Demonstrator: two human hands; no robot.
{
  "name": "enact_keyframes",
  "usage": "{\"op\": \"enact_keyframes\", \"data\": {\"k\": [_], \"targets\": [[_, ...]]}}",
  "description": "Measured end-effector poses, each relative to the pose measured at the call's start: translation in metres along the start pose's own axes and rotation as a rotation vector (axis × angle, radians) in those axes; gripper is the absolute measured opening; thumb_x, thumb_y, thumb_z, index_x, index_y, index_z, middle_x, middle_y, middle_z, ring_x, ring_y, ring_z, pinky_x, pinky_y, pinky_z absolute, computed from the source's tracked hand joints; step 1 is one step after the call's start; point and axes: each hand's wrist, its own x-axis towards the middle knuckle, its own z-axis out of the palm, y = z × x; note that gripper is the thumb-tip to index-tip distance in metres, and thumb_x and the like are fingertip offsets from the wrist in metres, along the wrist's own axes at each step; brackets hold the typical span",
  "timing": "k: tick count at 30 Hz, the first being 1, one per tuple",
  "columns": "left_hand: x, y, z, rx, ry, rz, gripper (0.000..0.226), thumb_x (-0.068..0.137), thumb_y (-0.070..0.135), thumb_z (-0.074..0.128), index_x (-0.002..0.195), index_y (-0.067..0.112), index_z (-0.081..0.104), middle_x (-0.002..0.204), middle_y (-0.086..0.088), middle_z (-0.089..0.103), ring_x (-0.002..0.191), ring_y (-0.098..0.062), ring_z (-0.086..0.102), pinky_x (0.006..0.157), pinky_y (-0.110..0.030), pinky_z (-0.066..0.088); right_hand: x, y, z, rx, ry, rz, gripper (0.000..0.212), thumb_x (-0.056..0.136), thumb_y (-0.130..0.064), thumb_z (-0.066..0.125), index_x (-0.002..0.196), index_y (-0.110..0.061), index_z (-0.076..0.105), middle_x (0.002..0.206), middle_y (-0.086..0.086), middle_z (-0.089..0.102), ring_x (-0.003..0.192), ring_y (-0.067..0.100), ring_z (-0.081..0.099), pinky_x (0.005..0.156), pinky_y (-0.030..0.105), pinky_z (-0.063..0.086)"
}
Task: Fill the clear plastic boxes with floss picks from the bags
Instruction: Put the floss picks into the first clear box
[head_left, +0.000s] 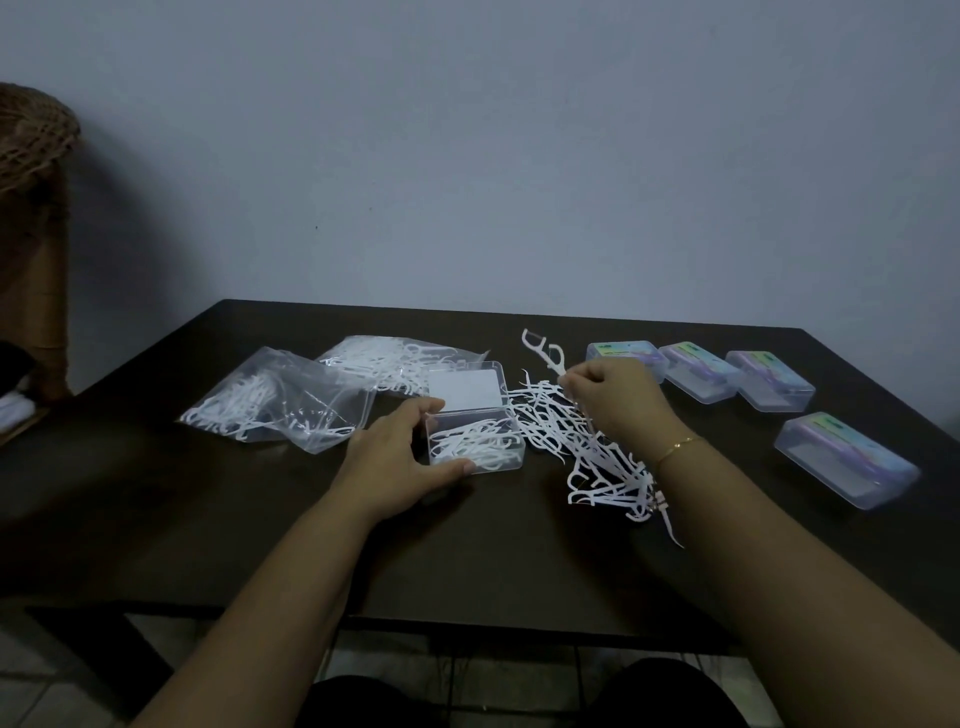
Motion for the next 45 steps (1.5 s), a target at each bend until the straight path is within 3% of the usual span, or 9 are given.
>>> {"op": "enact_keyframes", "data": {"k": [4,10,15,19,22,29,36,41,45], "targets": [[0.0,-0.001,0.0,-0.028,0.002,-0.001,0.076,0.064,0.062,0.075,0.129,0.042,0.04,0.132,0.01,0.055,0.125,-0.016,0.045,0.108,-0.043,0.033,-0.007,-0.011,-0.002,0.294,0.008,0.012,0.013,0.093,-0.021,0.057,0.093,-0.013,0.067,0.076,-0.001,0.064,0.065,0.01,0.055,0.057,0.015,0.043],[0.001,-0.003,0.0,-0.043,-0.011,-0.018,0.079,0.061,0.066,0.074,0.129,0.044,0.04,0.132,0.009,0.054,0.125,-0.017,0.045,0.108,-0.045,0.035,-0.015,-0.018,0.014,0.622,-0.057,0.065,0.009,0.089,-0.01,0.061,0.085,-0.014,0.067,0.075,0.003,0.067,0.066,0.011,0.059,0.063,0.019,0.047],[0.002,-0.004,0.002,-0.034,-0.013,-0.016,0.082,0.061,0.066,0.074,0.13,0.042,0.039,0.133,0.008,0.053,0.124,-0.017,0.046,0.106,-0.045,0.037,-0.021,-0.025,0.03,0.327,-0.115,-0.061,0.02,0.09,-0.01,0.06,0.109,-0.007,0.067,0.092,0.0,0.067,0.072,0.005,0.061,0.058,0.006,0.046],[0.002,-0.004,0.003,-0.051,-0.018,-0.016,0.084,0.057,0.069,0.072,0.129,0.043,0.038,0.131,0.008,0.054,0.122,-0.016,0.047,0.104,-0.046,0.039,-0.02,-0.029,0.039,-0.159,-0.16,-0.211,0.027,0.095,-0.017,0.052,0.117,-0.013,0.066,0.12,0.005,0.064,0.105,0.019,0.06,0.091,0.029,0.045],[0.002,-0.005,0.003,-0.047,-0.016,-0.009,0.083,0.059,0.068,0.072,0.13,0.043,0.039,0.131,0.009,0.055,0.122,-0.015,0.048,0.105,-0.045,0.038,-0.018,-0.028,0.041,-0.488,-0.179,-0.245,0.029,0.097,-0.021,0.044,0.115,-0.02,0.068,0.123,0.005,0.061,0.114,0.025,0.053,0.096,0.038,0.036],[0.0,0.002,0.0,0.003,0.008,0.023,0.074,0.066,0.06,0.074,0.13,0.038,0.045,0.133,0.01,0.053,0.123,-0.013,0.046,0.108,-0.043,0.033,-0.015,-0.018,0.038,-0.435,-0.142,-0.185,0.03,0.095,-0.023,0.047,0.12,-0.028,0.063,0.129,-0.002,0.058,0.122,0.021,0.048,0.101,0.041,0.03],[0.003,-0.001,-0.001,0.094,-0.052,0.085,0.059,0.065,0.075,0.062,0.117,0.048,0.059,0.122,0.016,0.051,0.12,-0.007,0.044,0.107,-0.042,0.029,-0.008,0.0,0.027,-0.348,-0.099,-0.091,0.023,0.086,-0.029,0.053,0.09,-0.025,0.075,0.098,-0.002,0.071,0.091,0.021,0.062,0.084,0.042,0.053],[0.004,-0.003,0.0,0.154,-0.079,0.091,0.067,0.055,0.085,0.039,0.114,0.057,0.056,0.113,0.017,0.045,0.113,-0.005,0.043,0.103,-0.038,0.03,-0.017,0.002,0.03,-0.373,-0.161,-0.156,0.035,0.09,-0.038,0.054,0.064,-0.02,0.07,0.058,-0.006,0.056,0.064,0.016,0.051,0.069,0.029,0.043],[0.004,-0.001,0.0,0.164,-0.082,0.094,0.069,0.055,0.085,0.037,0.116,0.057,0.055,0.112,0.016,0.043,0.112,-0.005,0.042,0.101,-0.034,0.028,-0.017,0.0,0.033,-0.388,-0.169,-0.106,0.043,0.091,-0.042,0.053,0.052,-0.024,0.054,0.057,-0.005,0.053,0.065,0.018,0.055,0.069,0.032,0.046]]}}
